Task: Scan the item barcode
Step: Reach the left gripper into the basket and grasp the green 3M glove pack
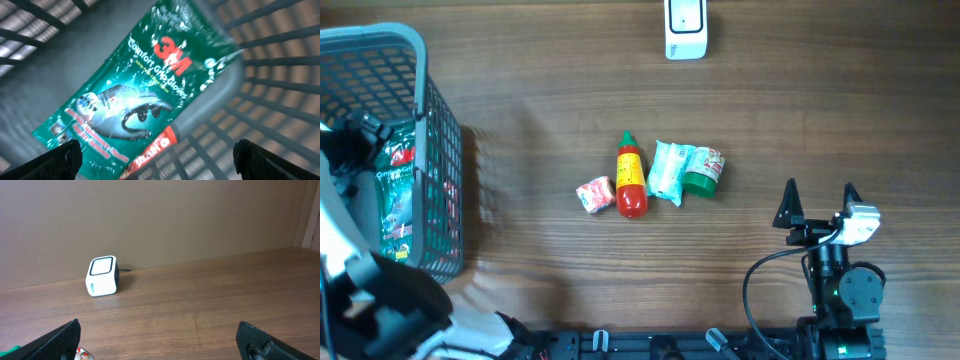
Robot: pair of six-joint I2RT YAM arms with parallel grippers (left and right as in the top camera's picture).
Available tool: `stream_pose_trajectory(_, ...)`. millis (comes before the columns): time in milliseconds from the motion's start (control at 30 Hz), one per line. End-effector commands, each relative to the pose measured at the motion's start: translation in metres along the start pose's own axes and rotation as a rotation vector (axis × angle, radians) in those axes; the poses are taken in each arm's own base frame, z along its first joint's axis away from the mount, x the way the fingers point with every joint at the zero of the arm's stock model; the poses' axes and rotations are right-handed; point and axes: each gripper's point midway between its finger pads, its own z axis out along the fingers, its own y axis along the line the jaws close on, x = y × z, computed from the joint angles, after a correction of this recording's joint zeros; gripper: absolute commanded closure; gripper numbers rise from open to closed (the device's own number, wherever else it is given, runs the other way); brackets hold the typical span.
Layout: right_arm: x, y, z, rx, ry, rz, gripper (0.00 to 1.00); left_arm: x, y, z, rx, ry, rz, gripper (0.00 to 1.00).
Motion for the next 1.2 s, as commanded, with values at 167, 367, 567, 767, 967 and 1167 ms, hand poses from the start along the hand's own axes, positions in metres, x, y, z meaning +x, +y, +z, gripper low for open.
stream_pose_trajectory(167, 0.0, 0.003, 0.0, -0.017, -0.002, -0.012, 0.0, 0.029, 0.014, 0.112, -0.067, 0.298, 0.262, 0.0)
stream_pose_trajectory(367, 0.0, 0.003, 0.0, -0.017, -0.002, -0.012, 0.0, 0.037, 0.013, 0.143, -0.069, 0.354, 0.417, 0.0)
stream_pose_trajectory(567, 0.0, 0.003, 0.0, -0.017, -0.002, -0.013, 0.0, 0.031, 0.016, 0.145, -0.101, 0.332, 0.462, 0.0)
stream_pose_trajectory(767, 0.0, 0.003, 0.0, -0.017, -0.002, -0.012, 0.0, 0.025, 0.019, 0.146, -0.176, 0.299, 0.524, 0.0)
stream_pose_trajectory(967, 0.0, 0.003, 0.0, -0.017, -0.002, -0.013, 0.0, 0.023, 0.023, 0.147, -0.211, 0.293, 0.534, 0.0)
stream_pose_trajectory(1167, 0.0, 0.003, 0.0, -0.017, -0.002, -0.012, 0.0, 0.061, 0.041, 0.175, -0.225, 0.377, 0.534, 0.0)
